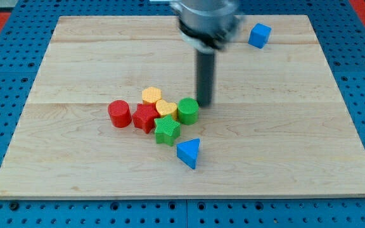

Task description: Move the group of blocks upwards

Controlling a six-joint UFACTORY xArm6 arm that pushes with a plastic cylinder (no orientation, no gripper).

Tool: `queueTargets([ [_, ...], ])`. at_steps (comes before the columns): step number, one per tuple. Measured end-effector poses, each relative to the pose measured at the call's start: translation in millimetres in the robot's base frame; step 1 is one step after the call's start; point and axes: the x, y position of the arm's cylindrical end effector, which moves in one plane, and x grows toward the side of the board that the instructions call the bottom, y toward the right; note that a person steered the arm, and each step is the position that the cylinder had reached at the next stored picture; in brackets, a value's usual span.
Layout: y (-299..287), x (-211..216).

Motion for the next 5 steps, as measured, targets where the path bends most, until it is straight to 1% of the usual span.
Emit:
queueTargets([
  [1,21.2,95.3],
  [2,-21.0,73.2],
  [3,-46.4,10.6],
  [4,-49.1,-2.7],
  [5,21.4,52.7],
])
